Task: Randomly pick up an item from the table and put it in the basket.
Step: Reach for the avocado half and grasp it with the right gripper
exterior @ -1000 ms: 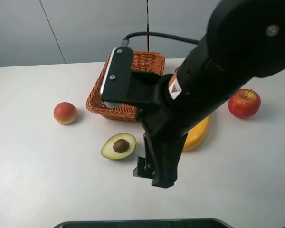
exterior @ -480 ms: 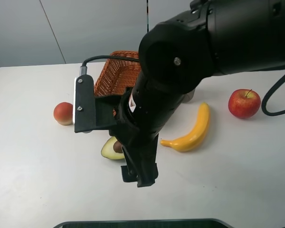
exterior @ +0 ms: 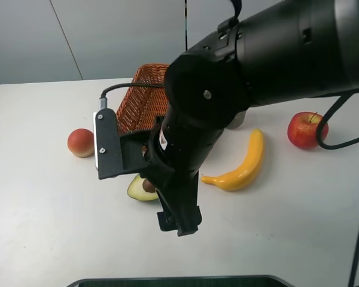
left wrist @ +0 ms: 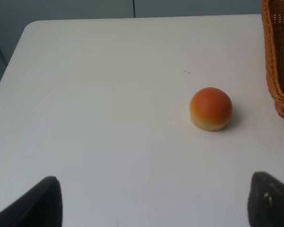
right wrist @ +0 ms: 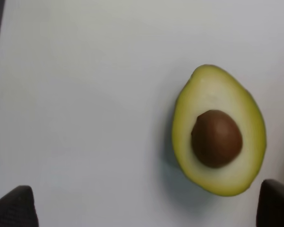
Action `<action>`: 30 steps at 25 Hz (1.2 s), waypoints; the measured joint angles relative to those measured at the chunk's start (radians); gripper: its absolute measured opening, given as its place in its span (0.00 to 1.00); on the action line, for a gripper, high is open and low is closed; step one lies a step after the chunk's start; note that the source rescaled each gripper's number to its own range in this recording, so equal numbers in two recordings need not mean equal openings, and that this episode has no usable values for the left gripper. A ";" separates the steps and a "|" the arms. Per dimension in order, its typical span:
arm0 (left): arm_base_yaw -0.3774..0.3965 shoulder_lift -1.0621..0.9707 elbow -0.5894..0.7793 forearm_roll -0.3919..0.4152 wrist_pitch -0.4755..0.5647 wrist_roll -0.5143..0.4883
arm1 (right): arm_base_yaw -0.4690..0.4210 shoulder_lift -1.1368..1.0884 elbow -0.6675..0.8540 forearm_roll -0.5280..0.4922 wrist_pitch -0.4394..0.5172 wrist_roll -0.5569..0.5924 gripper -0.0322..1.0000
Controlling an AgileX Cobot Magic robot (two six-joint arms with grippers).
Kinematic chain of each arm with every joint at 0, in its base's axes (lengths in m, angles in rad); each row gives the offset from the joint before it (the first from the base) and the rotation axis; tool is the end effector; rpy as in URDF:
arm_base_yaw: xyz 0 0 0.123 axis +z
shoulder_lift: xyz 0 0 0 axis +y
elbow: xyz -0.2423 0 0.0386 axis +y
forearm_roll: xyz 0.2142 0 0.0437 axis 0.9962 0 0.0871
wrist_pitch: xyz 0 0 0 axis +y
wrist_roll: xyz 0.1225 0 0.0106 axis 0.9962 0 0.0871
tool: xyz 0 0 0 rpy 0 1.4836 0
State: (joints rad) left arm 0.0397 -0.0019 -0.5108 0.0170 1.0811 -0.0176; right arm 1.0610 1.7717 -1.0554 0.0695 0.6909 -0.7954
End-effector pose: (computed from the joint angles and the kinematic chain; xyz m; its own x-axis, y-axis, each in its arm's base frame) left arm 0.0317 0.0031 0.2473 -0.4619 -0.0280 -0.8865 -0.0574 0.9983 -0.0016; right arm 0.1450 0.2706 0.1261 0.2444 -0.9461 -0.2128 -0.9661 -0.2188 -0.1369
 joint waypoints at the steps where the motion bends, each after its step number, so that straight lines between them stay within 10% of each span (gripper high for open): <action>1: 0.000 0.000 0.000 0.000 0.000 0.000 | 0.002 0.011 -0.005 -0.003 0.000 -0.011 1.00; 30: 0.000 0.000 0.000 0.000 0.000 -0.002 | 0.008 0.250 -0.216 -0.118 0.031 -0.373 1.00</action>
State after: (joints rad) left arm 0.0397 -0.0019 -0.5108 0.0170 1.0811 -0.0195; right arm 1.0689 2.0219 -1.2719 -0.0489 0.7221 -1.1683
